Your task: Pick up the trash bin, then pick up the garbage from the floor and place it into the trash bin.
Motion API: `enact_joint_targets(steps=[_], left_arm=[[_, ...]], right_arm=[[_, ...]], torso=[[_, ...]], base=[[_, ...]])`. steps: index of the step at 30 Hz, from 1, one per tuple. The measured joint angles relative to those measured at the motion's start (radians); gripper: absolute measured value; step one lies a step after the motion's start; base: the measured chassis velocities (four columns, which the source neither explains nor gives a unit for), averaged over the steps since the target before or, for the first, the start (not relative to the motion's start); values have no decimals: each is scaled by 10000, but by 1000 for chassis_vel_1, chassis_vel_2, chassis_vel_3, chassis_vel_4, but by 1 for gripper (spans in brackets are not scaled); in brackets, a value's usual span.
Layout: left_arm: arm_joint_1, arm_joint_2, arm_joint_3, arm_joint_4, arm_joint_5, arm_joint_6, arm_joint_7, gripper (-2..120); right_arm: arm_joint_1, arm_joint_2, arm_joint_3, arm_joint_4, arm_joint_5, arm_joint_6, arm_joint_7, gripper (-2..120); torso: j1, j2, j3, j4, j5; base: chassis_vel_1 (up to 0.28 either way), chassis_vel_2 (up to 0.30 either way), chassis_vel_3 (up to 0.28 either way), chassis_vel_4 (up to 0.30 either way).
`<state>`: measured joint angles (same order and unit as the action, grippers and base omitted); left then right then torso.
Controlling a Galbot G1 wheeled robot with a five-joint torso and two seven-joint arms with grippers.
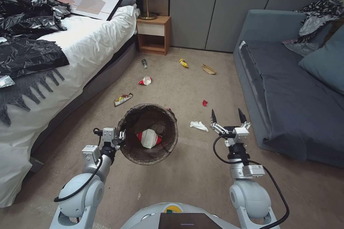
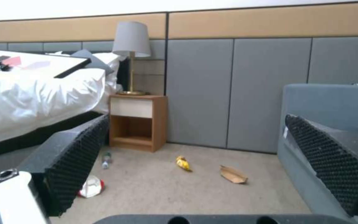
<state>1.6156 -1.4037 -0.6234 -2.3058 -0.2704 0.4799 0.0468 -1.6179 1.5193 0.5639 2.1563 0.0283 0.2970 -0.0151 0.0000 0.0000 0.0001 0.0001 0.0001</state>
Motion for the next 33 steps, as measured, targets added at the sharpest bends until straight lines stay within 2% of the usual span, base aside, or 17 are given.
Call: enact_joint_targets(steps=[33], left_arm=[[-25,12,-17,16,50,-67,-6,0]], right_arm=[[14,-2,17,-72,-67,231,-231,100]], torso=[[0,0,-1,-1,-1]], base=[[-126,121,132,-128]])
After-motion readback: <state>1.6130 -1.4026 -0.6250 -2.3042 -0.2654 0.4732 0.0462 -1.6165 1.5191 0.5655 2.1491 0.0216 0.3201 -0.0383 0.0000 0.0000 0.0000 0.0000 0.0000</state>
